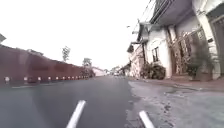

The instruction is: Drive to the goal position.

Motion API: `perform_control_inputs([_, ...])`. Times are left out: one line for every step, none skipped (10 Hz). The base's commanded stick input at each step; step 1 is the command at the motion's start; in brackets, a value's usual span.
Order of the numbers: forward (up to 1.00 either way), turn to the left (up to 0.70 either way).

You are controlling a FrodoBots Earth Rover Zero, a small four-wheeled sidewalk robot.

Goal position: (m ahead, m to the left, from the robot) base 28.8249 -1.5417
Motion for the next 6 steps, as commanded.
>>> perform_control_inputs([1.00, 0.00])
perform_control_inputs([1.00, 0.00])
perform_control_inputs([1.00, 0.00])
perform_control_inputs([1.00, 0.00])
perform_control_inputs([1.00, 0.00])
perform_control_inputs([1.00, 0.00])
